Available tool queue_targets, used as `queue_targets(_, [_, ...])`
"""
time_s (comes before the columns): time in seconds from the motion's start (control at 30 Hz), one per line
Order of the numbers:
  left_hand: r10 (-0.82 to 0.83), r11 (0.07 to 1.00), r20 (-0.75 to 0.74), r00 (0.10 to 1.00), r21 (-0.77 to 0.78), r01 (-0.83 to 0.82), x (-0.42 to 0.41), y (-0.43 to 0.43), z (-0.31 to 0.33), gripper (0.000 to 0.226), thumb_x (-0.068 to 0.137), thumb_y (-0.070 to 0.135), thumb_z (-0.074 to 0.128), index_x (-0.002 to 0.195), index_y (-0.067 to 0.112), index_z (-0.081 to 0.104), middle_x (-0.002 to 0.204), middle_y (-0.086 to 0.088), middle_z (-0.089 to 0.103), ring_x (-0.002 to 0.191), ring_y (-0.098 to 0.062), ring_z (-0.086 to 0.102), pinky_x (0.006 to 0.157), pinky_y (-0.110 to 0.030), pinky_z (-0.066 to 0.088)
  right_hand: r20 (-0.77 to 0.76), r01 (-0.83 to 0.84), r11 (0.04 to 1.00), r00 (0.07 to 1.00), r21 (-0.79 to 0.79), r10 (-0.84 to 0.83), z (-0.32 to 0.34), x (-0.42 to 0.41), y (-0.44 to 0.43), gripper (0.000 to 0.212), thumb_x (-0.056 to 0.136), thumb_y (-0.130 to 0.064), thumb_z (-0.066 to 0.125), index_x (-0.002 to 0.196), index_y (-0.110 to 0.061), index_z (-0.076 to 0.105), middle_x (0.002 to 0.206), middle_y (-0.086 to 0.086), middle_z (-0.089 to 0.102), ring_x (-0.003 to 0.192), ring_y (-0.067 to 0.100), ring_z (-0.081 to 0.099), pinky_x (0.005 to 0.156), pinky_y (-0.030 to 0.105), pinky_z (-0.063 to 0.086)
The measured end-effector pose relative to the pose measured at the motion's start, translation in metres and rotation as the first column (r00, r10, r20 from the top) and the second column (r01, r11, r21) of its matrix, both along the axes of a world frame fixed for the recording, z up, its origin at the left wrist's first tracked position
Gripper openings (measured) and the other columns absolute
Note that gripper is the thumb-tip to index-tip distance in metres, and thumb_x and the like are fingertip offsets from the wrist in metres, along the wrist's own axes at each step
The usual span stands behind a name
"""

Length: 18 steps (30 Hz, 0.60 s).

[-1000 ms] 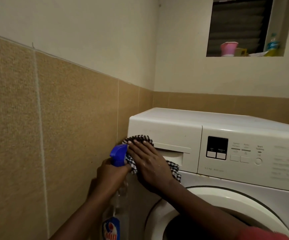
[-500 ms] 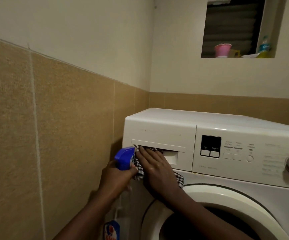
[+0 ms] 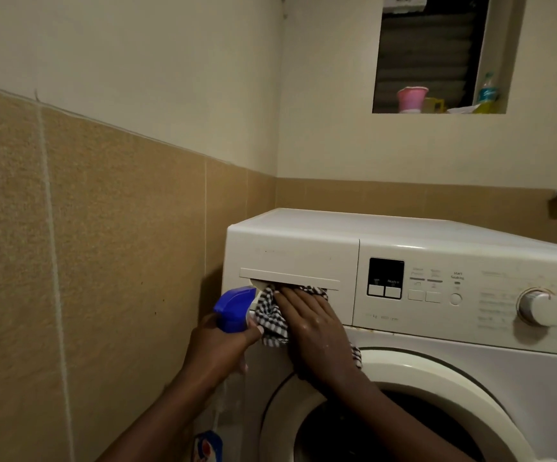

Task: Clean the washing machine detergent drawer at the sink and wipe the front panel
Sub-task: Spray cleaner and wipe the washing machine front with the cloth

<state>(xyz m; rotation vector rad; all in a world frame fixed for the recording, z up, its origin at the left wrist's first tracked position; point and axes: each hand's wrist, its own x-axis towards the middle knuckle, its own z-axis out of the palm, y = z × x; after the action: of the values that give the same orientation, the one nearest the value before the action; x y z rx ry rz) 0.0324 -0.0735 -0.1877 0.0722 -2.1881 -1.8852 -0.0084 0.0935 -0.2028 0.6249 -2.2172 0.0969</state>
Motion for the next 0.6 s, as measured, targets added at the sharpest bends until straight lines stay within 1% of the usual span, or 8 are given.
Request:
queue_targets(0.07, [-0.013,1.0,0.0,1.0,-0.009,0.013,0.002,0.003,0.001,0.042,0.078,0.016,0.078,0.114,0.012,0.058,0.101,-0.012,0.067,0.056,-0.022,0.062,0.05,-0.03,0.051,0.001,-0.015,0.999,1.0,0.041,0.015,-0.007,0.007,0.013,0.073,0.058,-0.028,0.086,0.126,-0.014,0.063,0.13,0.004,0.063,0.118,0.02,0.06,0.1,0.033,0.044])
queue_targets(0.13, [-0.033,0.999,-0.017,0.999,-0.034,0.032,0.004,0.007,0.003,0.029,0.079,0.015,0.077,0.102,0.009,0.061,0.09,-0.016,0.066,0.056,-0.023,0.061,0.059,-0.035,0.054,-0.005,-0.01,0.997,1.0,0.078,0.011,-0.016,0.016,0.031,0.085,0.049,-0.037,0.091,0.127,-0.015,0.062,0.132,0.003,0.061,0.121,0.019,0.058,0.103,0.035,0.04])
queue_targets(0.2, [-0.047,0.997,-0.03,0.998,-0.061,0.045,0.007,0.013,0.004,0.02,0.079,0.016,0.076,0.092,0.009,0.063,0.079,-0.017,0.064,0.058,-0.023,0.06,0.068,-0.038,0.053,-0.02,0.009,0.996,1.0,0.084,-0.008,-0.016,0.017,0.045,0.088,0.049,-0.038,0.091,0.129,-0.015,0.06,0.134,0.003,0.06,0.125,0.019,0.055,0.107,0.036,0.034])
queue_targets(0.27, [-0.072,0.995,-0.03,0.997,-0.072,0.07,0.012,0.019,0.005,0.019,0.08,0.016,0.076,0.092,0.009,0.063,0.074,-0.015,0.063,0.06,-0.023,0.06,0.069,-0.037,0.052,-0.015,0.031,0.994,0.999,0.103,-0.03,-0.007,0.013,0.049,0.091,0.048,-0.037,0.092,0.13,-0.015,0.059,0.134,0.003,0.059,0.125,0.02,0.055,0.108,0.035,0.032])
queue_targets(0.37, [-0.102,0.993,-0.019,0.995,-0.063,0.1,0.018,0.025,0.006,0.019,0.08,0.016,0.077,0.092,0.008,0.064,0.067,-0.011,0.063,0.053,-0.02,0.06,0.059,-0.031,0.052,-0.018,0.007,0.992,1.0,0.127,-0.005,0.003,0.01,0.042,0.084,0.051,-0.036,0.09,0.126,-0.016,0.06,0.13,0.003,0.062,0.12,0.019,0.057,0.106,0.033,0.037])
queue_targets(0.43, [-0.111,0.992,-0.009,0.994,-0.067,0.11,0.02,0.028,0.009,0.02,0.08,0.016,0.076,0.092,0.008,0.064,0.061,-0.008,0.062,0.048,-0.018,0.06,0.056,-0.029,0.05,-0.014,-0.017,0.992,1.0,0.122,0.019,-0.001,0.014,0.045,0.08,0.052,-0.037,0.089,0.124,-0.018,0.061,0.128,0.001,0.063,0.12,0.018,0.058,0.104,0.033,0.04])
queue_targets(0.5, [-0.113,0.992,-0.013,0.994,-0.057,0.112,0.02,0.031,0.014,0.021,0.08,0.016,0.076,0.094,0.008,0.062,0.06,-0.009,0.061,0.048,-0.019,0.059,0.06,-0.032,0.051,-0.019,-0.057,0.988,0.998,0.141,0.061,-0.011,0.018,0.056,0.073,0.059,-0.04,0.084,0.124,-0.02,0.06,0.129,-0.001,0.062,0.122,0.016,0.056,0.102,0.033,0.045])
queue_targets(0.6, [-0.125,0.991,-0.034,0.992,-0.05,0.123,0.017,0.033,0.017,0.023,0.082,0.017,0.075,0.096,0.008,0.06,0.06,-0.012,0.06,0.049,-0.022,0.059,0.073,-0.039,0.054,-0.093,-0.08,0.98,0.991,0.181,0.098,-0.007,0.018,0.074,0.051,0.076,-0.035,0.066,0.125,-0.02,0.06,0.131,-0.002,0.061,0.124,0.015,0.053,0.102,0.031,0.045])
